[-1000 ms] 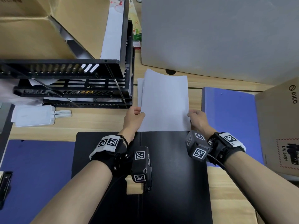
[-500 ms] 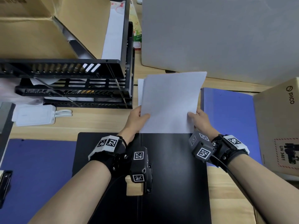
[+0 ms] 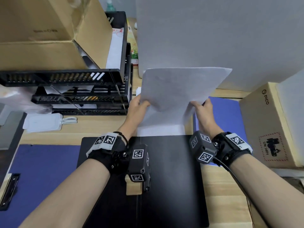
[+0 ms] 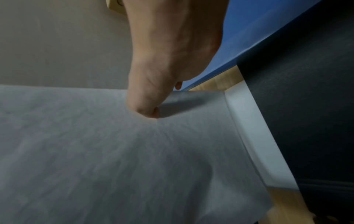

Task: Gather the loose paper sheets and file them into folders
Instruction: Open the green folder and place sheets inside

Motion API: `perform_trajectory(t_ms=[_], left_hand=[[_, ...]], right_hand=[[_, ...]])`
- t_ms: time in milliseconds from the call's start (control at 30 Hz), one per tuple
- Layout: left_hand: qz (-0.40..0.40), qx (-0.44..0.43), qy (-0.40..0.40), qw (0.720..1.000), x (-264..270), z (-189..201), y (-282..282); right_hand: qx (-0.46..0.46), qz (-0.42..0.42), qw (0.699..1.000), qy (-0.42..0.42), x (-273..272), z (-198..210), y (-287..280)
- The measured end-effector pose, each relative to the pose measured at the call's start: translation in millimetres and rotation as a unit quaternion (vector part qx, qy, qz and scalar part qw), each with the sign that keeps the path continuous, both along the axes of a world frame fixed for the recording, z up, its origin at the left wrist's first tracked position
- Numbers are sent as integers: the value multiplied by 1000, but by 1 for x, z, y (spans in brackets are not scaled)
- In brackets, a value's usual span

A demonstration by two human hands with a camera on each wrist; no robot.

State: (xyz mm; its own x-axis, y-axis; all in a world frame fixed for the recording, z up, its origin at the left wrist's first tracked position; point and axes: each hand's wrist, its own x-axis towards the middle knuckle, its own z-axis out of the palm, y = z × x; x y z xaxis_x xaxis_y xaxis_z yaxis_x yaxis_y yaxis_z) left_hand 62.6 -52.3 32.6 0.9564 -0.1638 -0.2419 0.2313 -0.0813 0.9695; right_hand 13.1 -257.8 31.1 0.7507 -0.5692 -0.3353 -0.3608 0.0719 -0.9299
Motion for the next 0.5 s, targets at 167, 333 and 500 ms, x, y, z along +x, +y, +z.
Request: perform_trajectory(t_ms=[167, 333, 500], left_hand=[[33, -40, -29, 998, -6, 29, -2], [52, -63, -41, 996, -23, 48, 3], [58, -48, -40, 996, -47, 45, 8]], right_hand=[[-24, -28, 997, -74, -9, 30, 4], [2, -23, 991, -130, -27, 57, 12], [-4, 4, 992, -125, -56, 56, 19]])
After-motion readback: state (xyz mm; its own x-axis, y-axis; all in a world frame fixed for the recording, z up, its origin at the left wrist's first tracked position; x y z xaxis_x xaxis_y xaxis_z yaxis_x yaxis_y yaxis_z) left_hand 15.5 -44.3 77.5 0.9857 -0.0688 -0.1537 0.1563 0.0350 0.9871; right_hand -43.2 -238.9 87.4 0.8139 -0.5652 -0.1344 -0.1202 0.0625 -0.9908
